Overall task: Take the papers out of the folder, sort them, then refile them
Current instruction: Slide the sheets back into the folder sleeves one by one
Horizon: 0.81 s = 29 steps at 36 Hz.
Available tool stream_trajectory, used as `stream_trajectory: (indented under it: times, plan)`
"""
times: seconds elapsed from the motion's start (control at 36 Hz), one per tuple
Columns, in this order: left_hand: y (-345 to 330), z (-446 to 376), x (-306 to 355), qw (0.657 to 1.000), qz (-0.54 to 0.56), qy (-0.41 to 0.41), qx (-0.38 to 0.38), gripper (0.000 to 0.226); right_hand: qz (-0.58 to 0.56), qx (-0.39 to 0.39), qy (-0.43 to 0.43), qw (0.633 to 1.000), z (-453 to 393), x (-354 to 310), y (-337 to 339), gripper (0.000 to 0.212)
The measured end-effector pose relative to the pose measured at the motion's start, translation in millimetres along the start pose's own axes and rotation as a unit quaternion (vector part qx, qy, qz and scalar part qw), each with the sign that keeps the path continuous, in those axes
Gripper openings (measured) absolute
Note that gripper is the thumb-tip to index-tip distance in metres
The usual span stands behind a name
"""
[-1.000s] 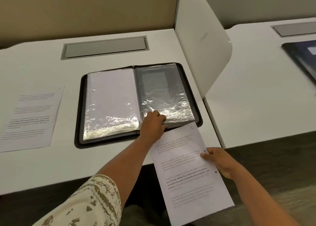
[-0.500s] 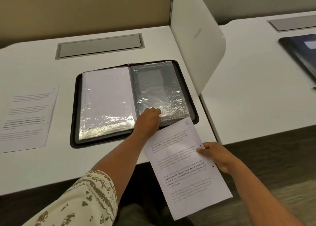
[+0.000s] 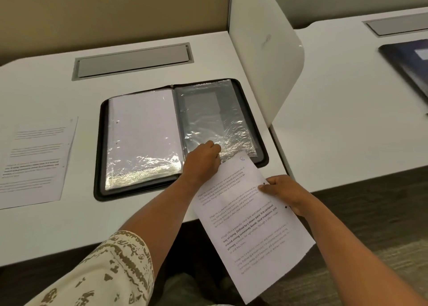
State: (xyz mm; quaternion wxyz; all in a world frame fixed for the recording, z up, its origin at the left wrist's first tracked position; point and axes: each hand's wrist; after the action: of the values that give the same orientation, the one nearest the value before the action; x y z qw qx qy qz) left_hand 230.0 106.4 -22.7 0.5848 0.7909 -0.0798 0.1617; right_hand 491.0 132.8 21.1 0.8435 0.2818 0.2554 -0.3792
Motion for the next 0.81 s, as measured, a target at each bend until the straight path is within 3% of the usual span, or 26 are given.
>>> stream_trajectory:
  times: [0.11,0.31,0.47,0.64,0.81]
  plan:
    - [2,0,4,1.000,0.000,-0.026,0.009,0.005,-0.004,0.014,0.003,1.000,-2,-7,3,0.024]
    - [-3,8,0,0.996,-0.024,-0.091,0.007,0.012,-0.033,0.027,0.019,0.999,-5,-14,3,0.016]
    - [-5,13,-1,0.988,-0.049,-0.144,0.001,0.007,-0.073,0.070,0.024,0.995,-6,-10,-1,0.025]
    - [-10,17,1,0.985,-0.069,-0.155,-0.002,0.013,-0.078,0.152,0.051,0.984,-7,-7,-11,0.023]
    - [-6,16,-1,0.984,-0.093,-0.152,-0.014,0.009,-0.079,0.155,0.049,0.983,-5,-7,-13,0.021]
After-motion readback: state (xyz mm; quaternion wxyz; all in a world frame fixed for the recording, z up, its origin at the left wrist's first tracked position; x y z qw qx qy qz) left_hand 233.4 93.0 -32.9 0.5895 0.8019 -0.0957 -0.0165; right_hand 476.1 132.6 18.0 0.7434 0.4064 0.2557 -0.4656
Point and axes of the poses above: each hand's wrist, its own z-axis away from the middle knuckle, its own y-axis out of the back of the hand, x = y × z, and after that the axes turned 11 degrees about x, right-handed
